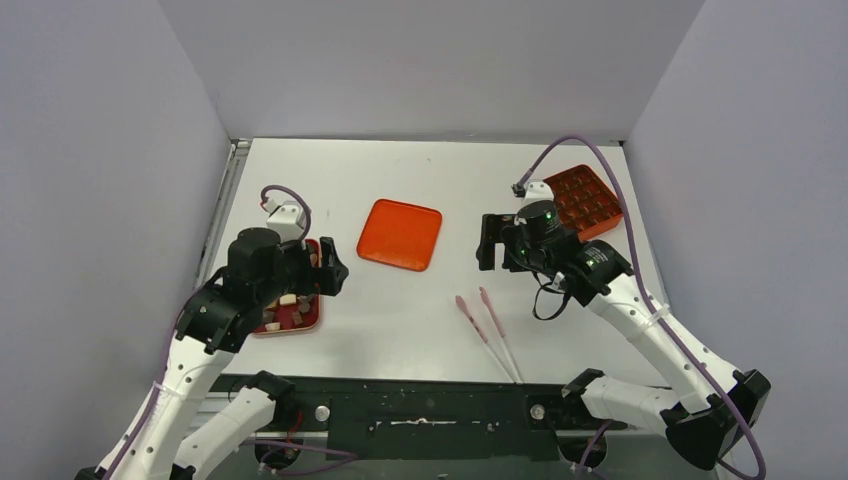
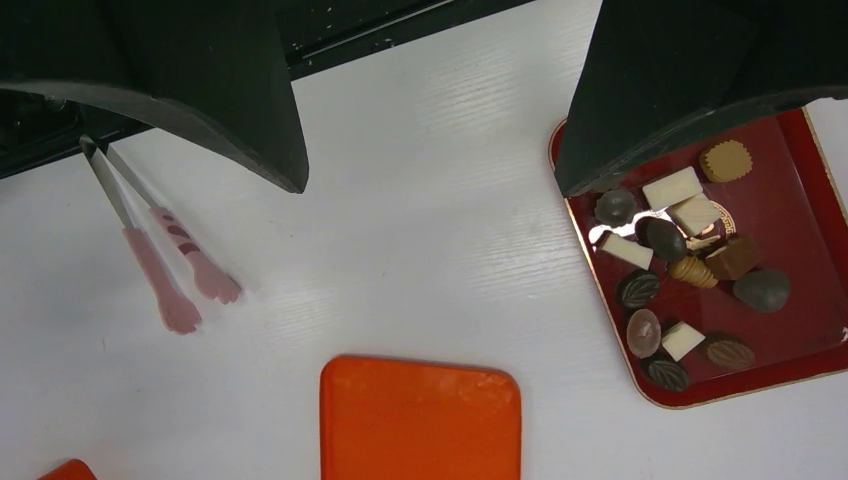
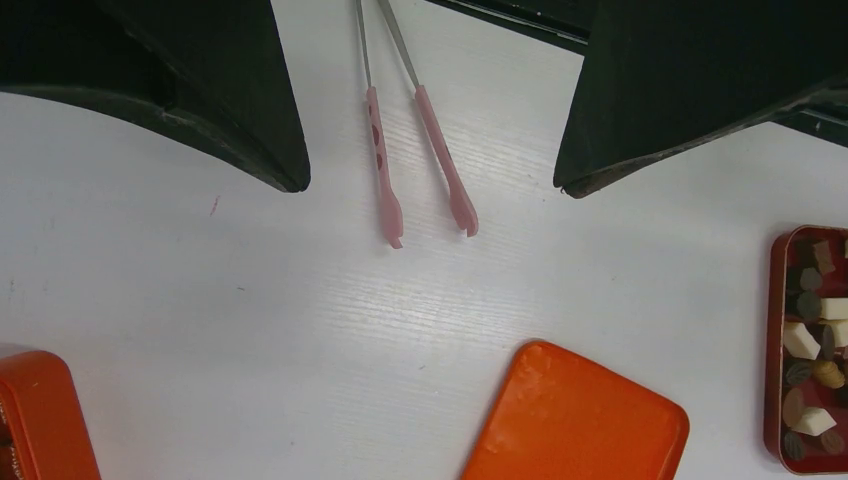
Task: Pack the chocolate
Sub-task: Move the clamp to the center of the board.
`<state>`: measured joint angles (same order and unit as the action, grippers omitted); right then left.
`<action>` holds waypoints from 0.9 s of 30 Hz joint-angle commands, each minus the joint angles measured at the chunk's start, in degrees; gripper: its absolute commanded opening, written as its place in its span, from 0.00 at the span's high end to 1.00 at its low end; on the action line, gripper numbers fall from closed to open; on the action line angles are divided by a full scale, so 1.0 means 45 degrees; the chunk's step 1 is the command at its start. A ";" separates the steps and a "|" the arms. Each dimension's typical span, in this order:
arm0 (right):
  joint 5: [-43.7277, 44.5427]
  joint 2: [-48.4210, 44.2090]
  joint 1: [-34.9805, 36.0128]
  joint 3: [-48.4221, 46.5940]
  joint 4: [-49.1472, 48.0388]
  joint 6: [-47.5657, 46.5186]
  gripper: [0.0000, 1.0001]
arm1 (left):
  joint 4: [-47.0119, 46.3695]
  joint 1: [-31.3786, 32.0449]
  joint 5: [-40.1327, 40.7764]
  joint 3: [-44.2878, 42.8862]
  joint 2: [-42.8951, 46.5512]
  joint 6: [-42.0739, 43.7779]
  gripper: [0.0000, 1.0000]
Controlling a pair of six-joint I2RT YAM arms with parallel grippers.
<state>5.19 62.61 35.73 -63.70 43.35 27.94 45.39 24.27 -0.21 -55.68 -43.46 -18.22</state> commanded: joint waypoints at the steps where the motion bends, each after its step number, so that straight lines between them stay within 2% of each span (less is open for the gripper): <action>1: 0.0092 -0.0059 0.0106 -0.0308 -0.0652 0.0020 0.00 | -0.0443 -0.0070 0.0046 -0.0244 0.0340 0.0133 0.05; 9: 0.0830 0.0233 0.0107 0.0016 -0.0110 -0.0346 0.00 | -0.0468 -0.0081 0.0508 0.0025 0.0571 0.0103 0.04; 14: 0.0247 0.0472 0.0225 0.0233 0.0348 -0.0565 0.02 | -0.0499 -0.0076 0.0908 0.0446 0.0663 -0.0073 0.04; 27: 0.0099 0.2237 0.1721 0.2283 -0.0552 0.0118 0.09 | -0.0569 -0.0078 0.1179 0.1318 0.1447 0.0103 0.04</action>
<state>4.73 71.13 41.58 -54.41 43.97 26.68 45.28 24.27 4.19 -50.04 -38.76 -18.81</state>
